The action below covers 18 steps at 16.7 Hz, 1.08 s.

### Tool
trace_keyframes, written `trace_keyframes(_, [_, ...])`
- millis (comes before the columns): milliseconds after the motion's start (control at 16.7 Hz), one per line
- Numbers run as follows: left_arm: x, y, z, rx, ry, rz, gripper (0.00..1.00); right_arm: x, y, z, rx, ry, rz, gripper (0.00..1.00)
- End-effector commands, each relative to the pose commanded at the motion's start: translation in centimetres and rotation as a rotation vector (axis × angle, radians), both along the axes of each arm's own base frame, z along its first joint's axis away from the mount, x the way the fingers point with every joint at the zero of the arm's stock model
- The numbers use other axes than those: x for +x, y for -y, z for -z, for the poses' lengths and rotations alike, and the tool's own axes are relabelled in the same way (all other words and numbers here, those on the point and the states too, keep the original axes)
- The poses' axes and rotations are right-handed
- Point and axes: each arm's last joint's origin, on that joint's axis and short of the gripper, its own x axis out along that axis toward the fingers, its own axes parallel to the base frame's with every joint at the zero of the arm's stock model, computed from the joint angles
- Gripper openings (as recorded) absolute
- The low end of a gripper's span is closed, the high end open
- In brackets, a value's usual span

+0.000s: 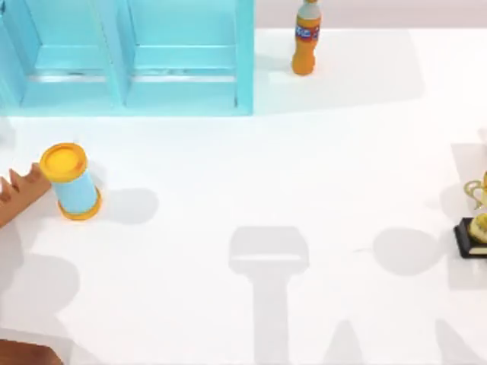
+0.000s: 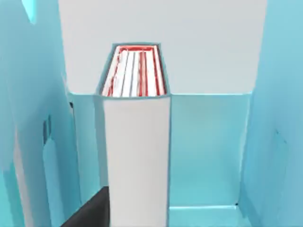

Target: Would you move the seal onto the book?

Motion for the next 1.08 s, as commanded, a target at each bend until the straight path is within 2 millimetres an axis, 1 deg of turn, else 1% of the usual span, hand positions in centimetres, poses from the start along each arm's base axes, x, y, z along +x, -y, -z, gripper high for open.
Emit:
trace_keyframes(180, [1.1, -2.5, 4.4, 0.001, -0.005, 0.007, 1.00, 0.0, 0.0, 0.0, 0.000, 0.000, 0.000, 1.00])
trace_keyframes(300, [1.4, -3.4, 6.4, 0.004, -0.003, 0.011, 1.00, 0.0, 0.0, 0.0, 0.000, 0.000, 0.000, 1.00])
trace_keyframes(360, [1.4, -3.7, 7.1, 0.005, -0.002, 0.013, 1.00, 0.0, 0.0, 0.0, 0.000, 0.000, 0.000, 1.00])
trace_keyframes(480, [1.5, -4.0, 7.6, 0.006, -0.001, 0.014, 1.00, 0.0, 0.0, 0.0, 0.000, 0.000, 0.000, 1.00])
trace_keyframes(780, [1.6, -3.8, 7.7, 0.004, -0.005, 0.017, 1.00, 0.0, 0.0, 0.0, 0.000, 0.000, 0.000, 1.00])
trace_keyframes(900, [2.4, -3.9, 7.7, 0.006, -0.002, 0.015, 1.00, 0.0, 0.0, 0.0, 0.000, 0.000, 0.000, 1.00])
trace_keyframes(1080, [4.9, -4.1, 7.8, 0.007, -0.001, 0.014, 1.00, 0.0, 0.0, 0.0, 0.000, 0.000, 0.000, 1.00])
